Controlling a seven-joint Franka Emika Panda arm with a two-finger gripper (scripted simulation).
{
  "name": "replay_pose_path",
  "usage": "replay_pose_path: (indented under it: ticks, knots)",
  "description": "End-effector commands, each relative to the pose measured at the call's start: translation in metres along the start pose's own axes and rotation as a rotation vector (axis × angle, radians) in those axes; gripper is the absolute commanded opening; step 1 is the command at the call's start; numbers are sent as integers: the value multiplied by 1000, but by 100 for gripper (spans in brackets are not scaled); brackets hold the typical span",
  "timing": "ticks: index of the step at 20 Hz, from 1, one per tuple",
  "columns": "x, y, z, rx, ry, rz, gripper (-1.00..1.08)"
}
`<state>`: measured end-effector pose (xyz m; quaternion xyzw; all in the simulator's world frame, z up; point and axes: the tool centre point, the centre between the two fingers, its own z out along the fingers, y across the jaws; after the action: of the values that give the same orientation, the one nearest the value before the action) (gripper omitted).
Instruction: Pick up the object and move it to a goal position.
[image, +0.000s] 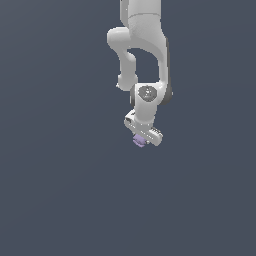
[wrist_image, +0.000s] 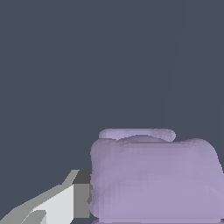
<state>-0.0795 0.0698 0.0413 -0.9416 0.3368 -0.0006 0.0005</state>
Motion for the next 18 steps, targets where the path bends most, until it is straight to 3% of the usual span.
replay_pose_path:
  ticks: [1, 10, 18]
  knots:
    - [0, 1, 1, -1, -1, 1, -100]
    - [-3, -2, -12, 0, 0, 0, -100]
    - [-15, -11, -58, 0, 0, 0, -100]
